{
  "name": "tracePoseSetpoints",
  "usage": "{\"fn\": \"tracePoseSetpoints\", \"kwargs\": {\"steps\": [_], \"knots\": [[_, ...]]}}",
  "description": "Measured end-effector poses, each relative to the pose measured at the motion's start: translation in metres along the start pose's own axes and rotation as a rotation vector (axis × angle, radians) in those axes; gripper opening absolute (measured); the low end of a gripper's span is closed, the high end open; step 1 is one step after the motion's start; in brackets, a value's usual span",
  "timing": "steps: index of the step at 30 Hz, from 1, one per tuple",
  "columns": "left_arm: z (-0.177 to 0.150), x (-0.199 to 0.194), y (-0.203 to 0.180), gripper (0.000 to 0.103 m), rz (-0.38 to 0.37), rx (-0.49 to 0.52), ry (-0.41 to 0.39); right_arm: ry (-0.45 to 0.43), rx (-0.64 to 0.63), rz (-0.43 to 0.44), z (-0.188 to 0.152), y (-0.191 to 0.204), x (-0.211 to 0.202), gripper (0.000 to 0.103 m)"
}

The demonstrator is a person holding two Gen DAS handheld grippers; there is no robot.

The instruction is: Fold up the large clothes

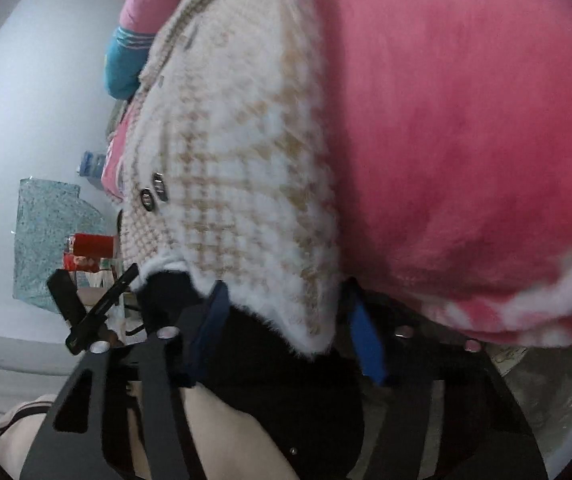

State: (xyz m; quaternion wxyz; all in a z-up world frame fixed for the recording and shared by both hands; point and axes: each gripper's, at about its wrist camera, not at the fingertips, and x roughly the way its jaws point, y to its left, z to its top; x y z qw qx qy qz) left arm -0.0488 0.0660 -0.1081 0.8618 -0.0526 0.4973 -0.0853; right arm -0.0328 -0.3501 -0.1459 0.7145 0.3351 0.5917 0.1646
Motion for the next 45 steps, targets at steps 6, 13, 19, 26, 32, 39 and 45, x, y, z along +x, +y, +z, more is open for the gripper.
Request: {"fn": "tracePoseSetpoints", "kwargs": {"steps": [6,13,19,26,32,39,45], "knots": [[0.002,-0.009,-0.007,0.011,0.007,0.062,-0.023,0.0,-0.099,0.063,-0.007,0.018,0.0,0.011],[0.024,-0.045,-0.004,0.008,-0.095,0.039,-0.096,-0.111,-0.264,0.14,0.0,0.072,-0.028,0.009],[0.05,-0.064,-0.008,0.008,-0.103,0.041,-0.175,-0.224,-0.295,0.186,0.025,0.097,-0.049,0.009],[0.079,-0.063,-0.003,0.008,-0.103,0.015,-0.225,-0.265,-0.239,0.2,0.064,0.091,-0.063,0.009],[0.101,-0.056,0.0,0.008,-0.092,0.01,-0.245,-0.284,-0.232,0.187,0.084,0.098,-0.066,0.009],[0.123,-0.045,0.005,0.008,-0.09,0.009,-0.243,-0.303,-0.22,0.18,0.101,0.102,-0.069,0.009],[0.141,-0.037,0.006,0.008,-0.082,0.005,-0.238,-0.314,-0.206,0.178,0.119,0.104,-0.065,0.009]]}}
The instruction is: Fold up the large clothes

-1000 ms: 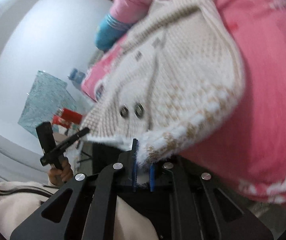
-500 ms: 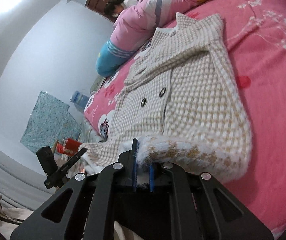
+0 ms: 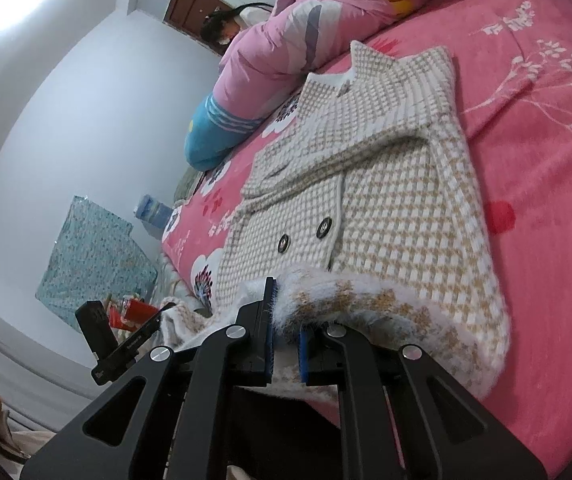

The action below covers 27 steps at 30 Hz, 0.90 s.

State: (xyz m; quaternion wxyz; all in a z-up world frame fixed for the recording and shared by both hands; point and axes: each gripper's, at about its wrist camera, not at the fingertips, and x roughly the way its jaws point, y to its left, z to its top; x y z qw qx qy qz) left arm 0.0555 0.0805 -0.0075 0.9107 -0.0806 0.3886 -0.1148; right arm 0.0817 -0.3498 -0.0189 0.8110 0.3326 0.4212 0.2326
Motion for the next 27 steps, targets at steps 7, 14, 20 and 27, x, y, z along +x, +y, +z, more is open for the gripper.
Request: {"fn": "tracePoseSetpoints", "kwargs": {"steps": [7,14,20,27], "knots": [[0.022,0.02,0.007,0.008,0.01,-0.015,0.011,-0.029,0.038,-0.015,0.022,-0.011,0.008,0.009],[0.049,0.052,0.015,0.008,0.014,-0.029,0.042,-0.06,0.067,-0.015,0.046,-0.028,0.019,0.009],[0.068,0.092,0.028,0.014,-0.017,-0.075,0.058,-0.074,0.117,-0.044,0.065,-0.055,0.042,0.009],[0.083,0.117,0.045,0.051,-0.062,-0.155,0.037,-0.055,0.255,-0.056,0.064,-0.104,0.066,0.009]]}}
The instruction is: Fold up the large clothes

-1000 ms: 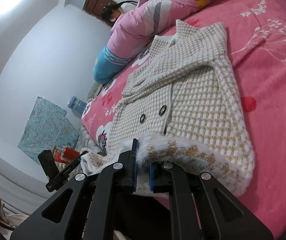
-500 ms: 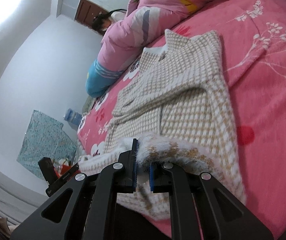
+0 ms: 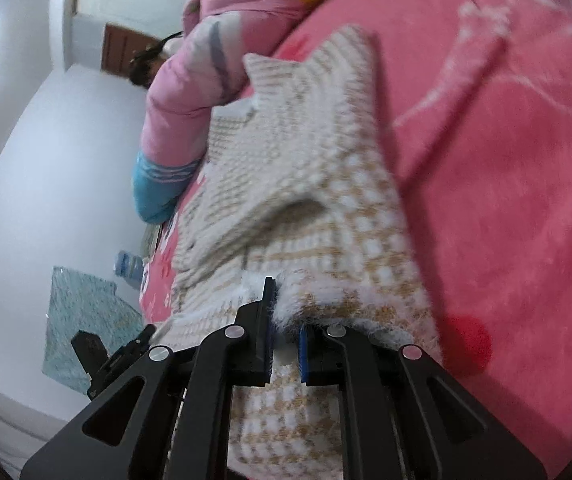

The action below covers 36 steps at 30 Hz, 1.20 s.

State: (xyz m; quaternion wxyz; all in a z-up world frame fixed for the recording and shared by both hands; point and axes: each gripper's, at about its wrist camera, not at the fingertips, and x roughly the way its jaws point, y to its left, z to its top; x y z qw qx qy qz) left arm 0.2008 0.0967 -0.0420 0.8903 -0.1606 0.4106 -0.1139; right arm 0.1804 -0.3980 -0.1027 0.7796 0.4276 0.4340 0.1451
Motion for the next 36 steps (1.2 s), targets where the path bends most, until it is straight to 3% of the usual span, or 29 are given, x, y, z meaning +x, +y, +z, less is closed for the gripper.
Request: {"fn": "tracePoseSetpoints", "kwargs": {"steps": [7,9,11,14,17,21,24,26,29,33,36], "knots": [[0.003,-0.034,0.004,0.052,-0.03,0.01,-0.081,-0.054,-0.013,-0.017,-0.006,0.006,-0.017,0.014],[-0.008,-0.048,-0.002,0.052,-0.057,0.051,-0.088,-0.095,-0.039,-0.062,-0.013,0.013,-0.032,0.024],[-0.021,-0.058,-0.006,0.052,-0.091,0.081,-0.082,-0.154,-0.056,-0.13,-0.018,0.019,-0.049,0.045],[-0.051,-0.07,-0.012,0.052,-0.158,0.128,-0.044,-0.229,-0.077,-0.186,-0.032,0.025,-0.084,0.048],[-0.081,-0.069,-0.011,0.052,-0.206,0.123,0.03,-0.206,-0.093,-0.167,-0.053,0.028,-0.11,0.058],[-0.11,-0.048,0.007,0.052,-0.21,0.019,0.117,-0.071,-0.07,-0.164,-0.09,0.018,-0.112,0.062],[-0.111,-0.037,0.027,0.052,-0.252,-0.111,0.101,-0.015,0.041,-0.158,-0.108,-0.011,-0.104,0.062],[-0.107,-0.029,0.04,0.051,-0.285,-0.184,0.085,-0.011,0.111,-0.143,-0.112,-0.03,-0.097,0.062],[-0.102,-0.018,0.051,0.051,-0.341,-0.281,0.071,-0.042,0.159,-0.055,-0.109,-0.048,-0.091,0.062],[-0.097,-0.011,0.052,0.05,-0.346,-0.342,0.037,-0.074,0.172,0.036,-0.093,-0.057,-0.077,0.059],[-0.099,-0.01,0.054,0.05,-0.343,-0.392,0.031,-0.072,0.19,0.049,-0.086,-0.06,-0.07,0.056]]}}
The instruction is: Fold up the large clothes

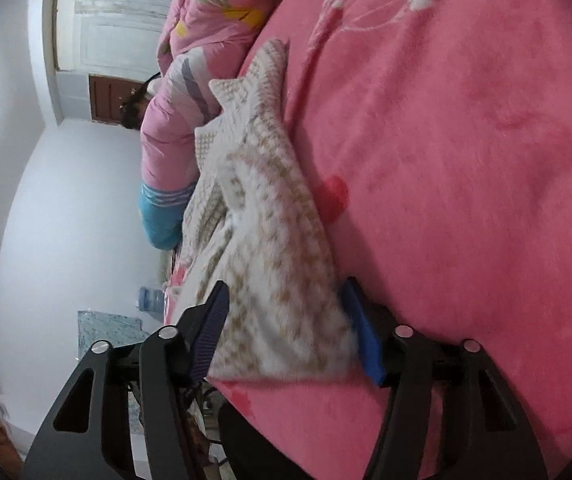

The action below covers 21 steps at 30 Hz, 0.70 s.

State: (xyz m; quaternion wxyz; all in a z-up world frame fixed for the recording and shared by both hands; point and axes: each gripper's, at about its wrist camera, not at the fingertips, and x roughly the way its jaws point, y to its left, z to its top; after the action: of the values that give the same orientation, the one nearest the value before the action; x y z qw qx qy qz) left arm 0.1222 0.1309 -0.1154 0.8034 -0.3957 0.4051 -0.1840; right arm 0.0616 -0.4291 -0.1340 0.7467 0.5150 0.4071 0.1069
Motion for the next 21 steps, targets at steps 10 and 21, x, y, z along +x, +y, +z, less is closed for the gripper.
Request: {"fn": "tracePoseSetpoints", "kwargs": {"steps": [10,21], "knots": [[-0.034,-0.008,0.009,0.053,0.045,-0.07,0.04,0.042,-0.002,-0.014,-0.016,0.008,-0.015,0.056],[-0.001,0.013,-0.013,0.048,0.133,-0.011,-0.083,-0.002,-0.041,0.017,0.001,0.008,0.011,0.055]]}}
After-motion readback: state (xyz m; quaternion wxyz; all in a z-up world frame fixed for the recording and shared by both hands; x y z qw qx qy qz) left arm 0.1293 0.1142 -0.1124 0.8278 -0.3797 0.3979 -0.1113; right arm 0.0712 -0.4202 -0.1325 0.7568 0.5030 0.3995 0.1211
